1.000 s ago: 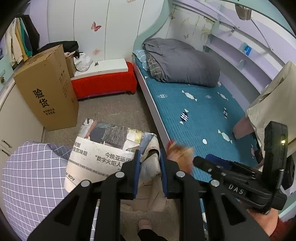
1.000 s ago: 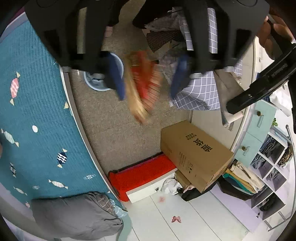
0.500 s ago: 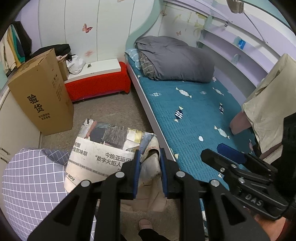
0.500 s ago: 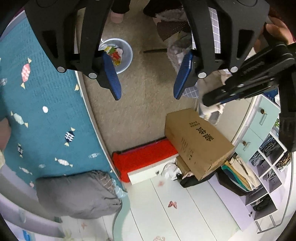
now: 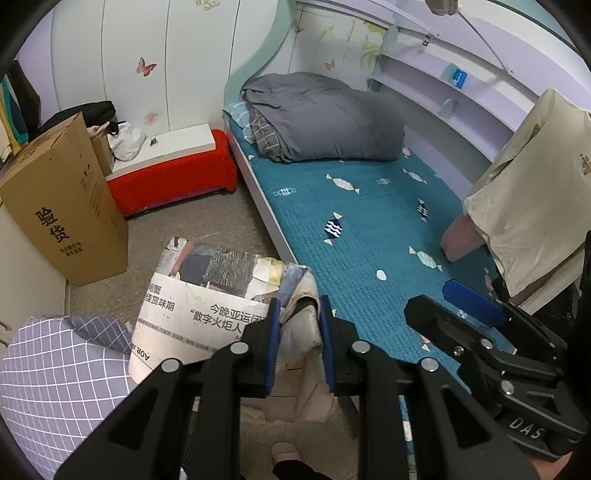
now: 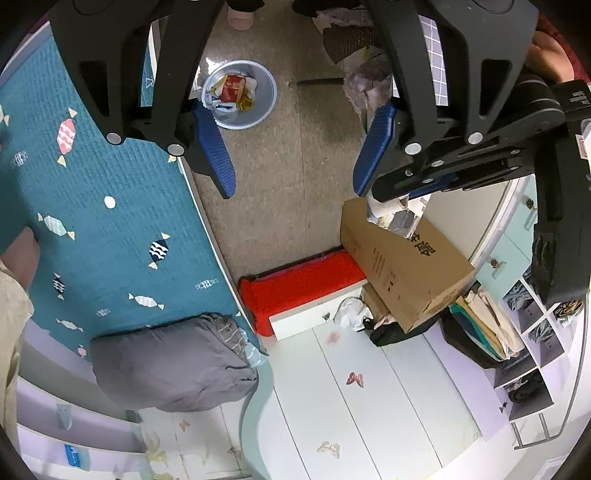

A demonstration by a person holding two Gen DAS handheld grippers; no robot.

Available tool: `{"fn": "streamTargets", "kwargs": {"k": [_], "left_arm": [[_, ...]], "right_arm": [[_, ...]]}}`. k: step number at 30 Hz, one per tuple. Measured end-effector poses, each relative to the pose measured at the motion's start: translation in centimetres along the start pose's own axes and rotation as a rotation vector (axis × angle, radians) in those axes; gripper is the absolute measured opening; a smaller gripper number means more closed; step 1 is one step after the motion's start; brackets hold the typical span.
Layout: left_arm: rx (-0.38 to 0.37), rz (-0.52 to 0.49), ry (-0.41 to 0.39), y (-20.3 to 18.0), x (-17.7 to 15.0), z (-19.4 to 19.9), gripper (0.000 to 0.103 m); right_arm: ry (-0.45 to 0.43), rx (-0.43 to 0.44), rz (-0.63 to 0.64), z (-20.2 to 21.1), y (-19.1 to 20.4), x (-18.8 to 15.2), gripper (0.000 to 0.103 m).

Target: Collect trash

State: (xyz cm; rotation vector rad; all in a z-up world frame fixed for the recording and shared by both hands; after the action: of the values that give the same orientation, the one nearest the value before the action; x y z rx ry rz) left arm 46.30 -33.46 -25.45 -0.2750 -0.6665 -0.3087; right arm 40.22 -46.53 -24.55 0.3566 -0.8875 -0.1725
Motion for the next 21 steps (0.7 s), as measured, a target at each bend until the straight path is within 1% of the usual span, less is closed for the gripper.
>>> {"fn": "streamTargets", "kwargs": {"k": [2,4,5,6,7,8,9,10,13,16,21], "left_arm": [[-0.005,0.0,-0.005,-0.2,0.2,-0.1,0.021],[-0.008,0.004,-0.01,-0.4,0.4,-0.2,0.026],[-0.008,0.01,-0.018,-0.4,0.5,-0.2,0.027],[-0.01,0.016,-0.022,-0.4,0.6,-0.2,0.032],[-0.005,0.02,-0.023,-0.3,0.7,-0.3,0.042],[0.005,0.026,-0.024,0.0,0.7,-0.4,0.047],[0.009,0.031,-0.025,0.0,0.8,-0.5,0.057],[0.01,0.038,-0.026,0.1,0.8,-0.4,0.063],[0.029,0.053,-0.036,0.6,0.6,0.1,0.069],[0.059,0.061,-0.061,1.2,0.6,1.1,0.07],[0.133,0.075,-0.13,2.3,0.3,4.4,0.072]], "right_arm": [[-0.011,0.0,-0.003,0.2,-0.1,0.2,0.066],[-0.016,-0.001,-0.006,0.4,-0.3,0.3,0.066],[-0.022,-0.001,-0.007,0.5,-0.4,0.4,0.066],[-0.024,-0.003,-0.009,0.5,-0.5,0.5,0.067],[-0.024,-0.004,-0.012,0.6,-0.7,0.5,0.067],[-0.024,-0.004,-0.015,0.6,-0.8,0.5,0.067],[-0.022,-0.004,-0.018,0.6,-0.9,0.5,0.067],[-0.021,-0.003,-0.02,0.7,-0.8,0.5,0.067],[-0.013,0.001,-0.019,0.6,-0.6,0.3,0.067],[-0.002,0.014,-0.007,0.7,0.1,0.1,0.067],[-0.008,0.049,0.026,1.3,2.2,-0.3,0.067]]}}
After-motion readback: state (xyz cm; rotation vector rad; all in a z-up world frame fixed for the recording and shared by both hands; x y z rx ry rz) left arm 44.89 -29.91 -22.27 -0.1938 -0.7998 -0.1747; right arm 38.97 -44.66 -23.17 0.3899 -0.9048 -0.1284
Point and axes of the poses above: each gripper's, at about its wrist camera, not at the fingertips, and z roughly against the way its jaws point, y to its left, x to its top, the point moved 8 cm from there along -z, roughly the way its jaws point, and after that the axes turned 5 degrees about -y, right-handed, at the moved point
